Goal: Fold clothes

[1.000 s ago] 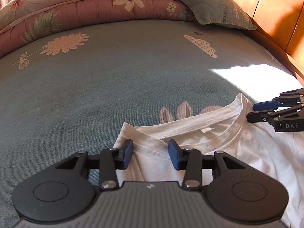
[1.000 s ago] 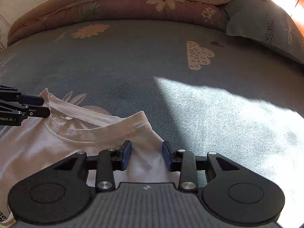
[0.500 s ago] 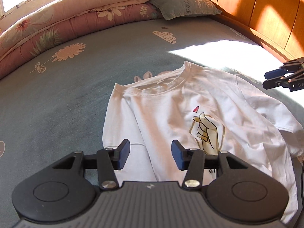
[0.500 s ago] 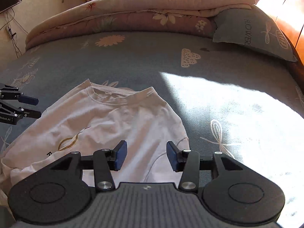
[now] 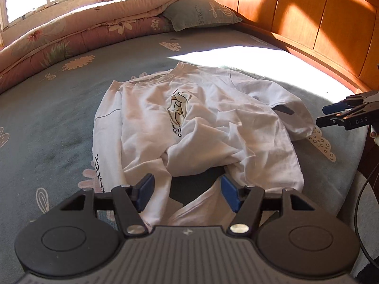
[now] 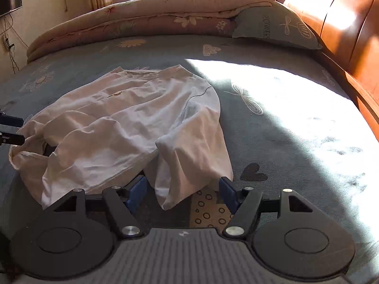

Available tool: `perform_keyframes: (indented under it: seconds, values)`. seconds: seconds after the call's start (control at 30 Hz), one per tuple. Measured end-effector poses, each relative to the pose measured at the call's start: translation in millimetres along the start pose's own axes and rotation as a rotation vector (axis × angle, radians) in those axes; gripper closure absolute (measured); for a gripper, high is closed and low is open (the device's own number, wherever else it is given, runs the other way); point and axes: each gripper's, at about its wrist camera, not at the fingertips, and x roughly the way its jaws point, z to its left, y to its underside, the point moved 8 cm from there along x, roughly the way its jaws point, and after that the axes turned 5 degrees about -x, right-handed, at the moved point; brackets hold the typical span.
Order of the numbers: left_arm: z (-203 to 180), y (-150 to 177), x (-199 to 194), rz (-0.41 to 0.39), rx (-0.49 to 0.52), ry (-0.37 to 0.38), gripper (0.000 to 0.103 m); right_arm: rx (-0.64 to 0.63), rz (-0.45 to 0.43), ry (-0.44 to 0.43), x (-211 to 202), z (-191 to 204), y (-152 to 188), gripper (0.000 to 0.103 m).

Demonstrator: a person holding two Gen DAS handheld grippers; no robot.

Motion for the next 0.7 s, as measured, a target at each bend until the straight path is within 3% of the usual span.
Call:
perform_keyframes:
  seconds: [0.27,0.4,0.57,0.7]
  values:
    - [-39,25,0,-0.006,0.015,0.027,0.033,0.255,0.003,-0.124,22,-11,39,0.031]
    - [-42,25,6,-0.012,0.007,0.012,0.028,0.285,-0.007,-0.142,36,-11,35,0.03]
    - [-42,26,18,-0.012,-0.042,0.005,0.028,0.335,-0.019,-0.147,58,-15,25,0.029]
    - [-45,24,23,-0.01,-0.025,0.006,0.028,0.358,-0.035,-0.146,70,-21,15,0.029]
